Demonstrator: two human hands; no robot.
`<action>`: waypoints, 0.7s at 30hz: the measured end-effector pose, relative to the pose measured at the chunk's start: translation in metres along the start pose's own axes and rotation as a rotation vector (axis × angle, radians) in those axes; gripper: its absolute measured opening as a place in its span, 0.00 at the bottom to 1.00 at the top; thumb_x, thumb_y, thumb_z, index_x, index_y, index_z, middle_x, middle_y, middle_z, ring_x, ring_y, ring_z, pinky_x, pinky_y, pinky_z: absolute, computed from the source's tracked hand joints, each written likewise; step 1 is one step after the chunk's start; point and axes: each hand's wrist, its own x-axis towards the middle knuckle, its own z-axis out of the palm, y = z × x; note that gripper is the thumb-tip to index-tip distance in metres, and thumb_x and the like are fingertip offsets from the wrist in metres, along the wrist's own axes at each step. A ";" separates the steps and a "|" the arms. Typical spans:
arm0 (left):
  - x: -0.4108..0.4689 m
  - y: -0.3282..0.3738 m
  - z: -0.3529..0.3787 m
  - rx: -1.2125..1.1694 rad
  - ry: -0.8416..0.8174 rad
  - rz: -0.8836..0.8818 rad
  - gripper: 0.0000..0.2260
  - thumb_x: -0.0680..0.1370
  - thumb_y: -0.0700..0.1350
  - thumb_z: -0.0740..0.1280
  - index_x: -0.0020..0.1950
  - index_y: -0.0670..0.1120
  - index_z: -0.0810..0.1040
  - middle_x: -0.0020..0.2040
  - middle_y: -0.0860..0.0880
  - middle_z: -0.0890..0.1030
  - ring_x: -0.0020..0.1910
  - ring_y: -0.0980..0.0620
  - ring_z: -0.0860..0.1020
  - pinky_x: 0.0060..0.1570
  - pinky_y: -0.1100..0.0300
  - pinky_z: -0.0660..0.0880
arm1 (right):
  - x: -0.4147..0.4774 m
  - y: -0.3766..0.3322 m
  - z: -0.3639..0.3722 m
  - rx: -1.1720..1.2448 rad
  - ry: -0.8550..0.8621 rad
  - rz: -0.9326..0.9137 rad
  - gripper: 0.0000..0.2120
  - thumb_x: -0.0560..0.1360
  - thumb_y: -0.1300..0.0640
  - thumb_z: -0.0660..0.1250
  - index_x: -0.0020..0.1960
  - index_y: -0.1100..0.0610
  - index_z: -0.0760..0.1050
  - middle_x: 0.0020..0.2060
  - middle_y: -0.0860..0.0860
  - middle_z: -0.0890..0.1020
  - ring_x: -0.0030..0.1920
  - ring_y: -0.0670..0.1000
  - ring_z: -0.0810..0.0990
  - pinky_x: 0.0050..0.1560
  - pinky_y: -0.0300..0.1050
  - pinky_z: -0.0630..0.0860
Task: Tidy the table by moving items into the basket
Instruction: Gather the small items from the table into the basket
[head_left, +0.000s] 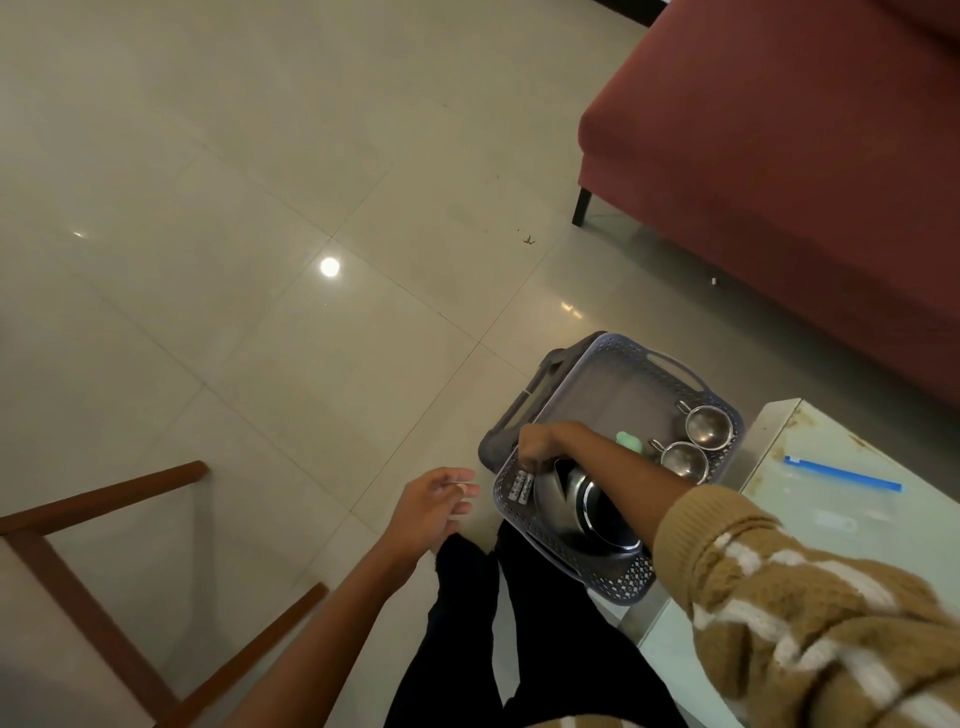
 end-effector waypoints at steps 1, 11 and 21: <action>-0.001 0.001 0.002 0.006 0.003 0.001 0.08 0.79 0.38 0.60 0.55 0.41 0.77 0.52 0.43 0.80 0.47 0.48 0.75 0.37 0.64 0.69 | -0.006 0.001 -0.003 0.046 0.002 -0.007 0.07 0.72 0.63 0.65 0.50 0.61 0.77 0.39 0.53 0.79 0.33 0.49 0.74 0.35 0.41 0.73; -0.025 0.015 0.016 0.090 -0.053 0.072 0.09 0.79 0.39 0.59 0.57 0.42 0.75 0.50 0.44 0.80 0.42 0.50 0.76 0.40 0.62 0.70 | -0.132 0.001 -0.008 0.652 0.352 -0.466 0.10 0.73 0.70 0.62 0.50 0.69 0.79 0.44 0.59 0.83 0.41 0.46 0.80 0.46 0.31 0.76; -0.079 -0.021 0.042 0.269 -0.164 0.306 0.07 0.78 0.43 0.63 0.53 0.47 0.78 0.51 0.45 0.81 0.51 0.48 0.79 0.50 0.56 0.75 | -0.221 0.012 0.112 1.030 0.623 -0.477 0.07 0.73 0.70 0.64 0.49 0.66 0.78 0.39 0.58 0.80 0.35 0.47 0.79 0.36 0.33 0.78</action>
